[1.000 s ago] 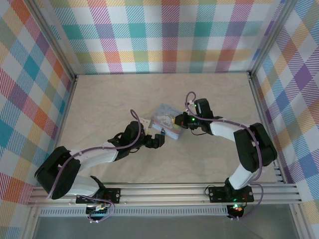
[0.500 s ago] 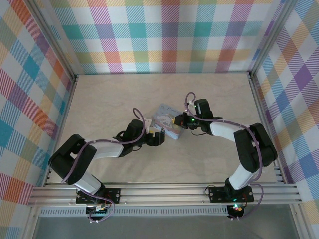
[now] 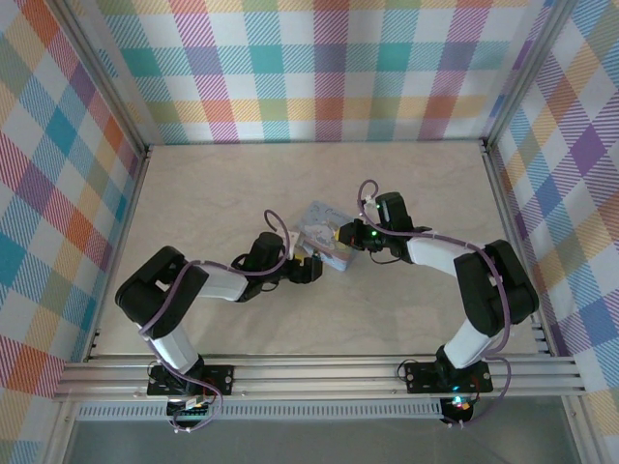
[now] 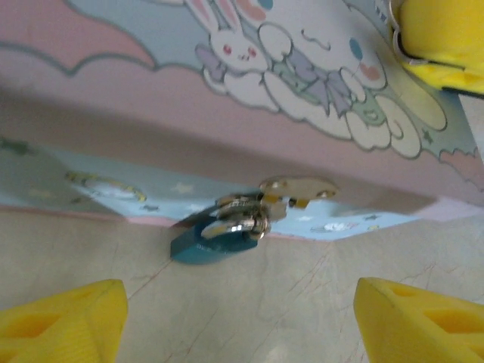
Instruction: Unlock a padlock with a key
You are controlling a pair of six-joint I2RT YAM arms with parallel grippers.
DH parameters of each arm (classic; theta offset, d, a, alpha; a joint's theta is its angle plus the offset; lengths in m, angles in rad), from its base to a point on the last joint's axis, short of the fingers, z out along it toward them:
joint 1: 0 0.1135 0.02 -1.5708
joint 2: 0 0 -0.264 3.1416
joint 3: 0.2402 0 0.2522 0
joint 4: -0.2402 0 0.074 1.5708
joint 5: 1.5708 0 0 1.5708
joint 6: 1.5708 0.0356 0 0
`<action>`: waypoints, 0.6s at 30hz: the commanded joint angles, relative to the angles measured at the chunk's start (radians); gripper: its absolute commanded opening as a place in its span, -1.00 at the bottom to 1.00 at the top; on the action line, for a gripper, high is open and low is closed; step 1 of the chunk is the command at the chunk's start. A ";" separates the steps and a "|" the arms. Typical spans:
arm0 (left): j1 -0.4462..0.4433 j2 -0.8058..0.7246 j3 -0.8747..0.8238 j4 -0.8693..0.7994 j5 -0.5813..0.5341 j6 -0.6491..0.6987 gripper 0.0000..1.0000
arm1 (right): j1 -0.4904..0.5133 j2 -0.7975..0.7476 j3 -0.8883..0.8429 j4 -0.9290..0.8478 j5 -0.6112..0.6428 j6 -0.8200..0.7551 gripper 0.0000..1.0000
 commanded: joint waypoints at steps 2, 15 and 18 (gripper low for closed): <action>0.009 0.038 0.035 0.039 0.032 0.031 0.53 | 0.011 0.009 -0.024 -0.113 0.028 -0.032 -0.93; 0.007 0.098 0.079 0.043 0.090 0.024 0.23 | 0.011 0.007 -0.025 -0.108 0.030 -0.038 -0.93; 0.007 0.101 0.078 0.046 0.096 0.019 0.15 | 0.013 0.007 -0.025 -0.107 0.029 -0.037 -0.93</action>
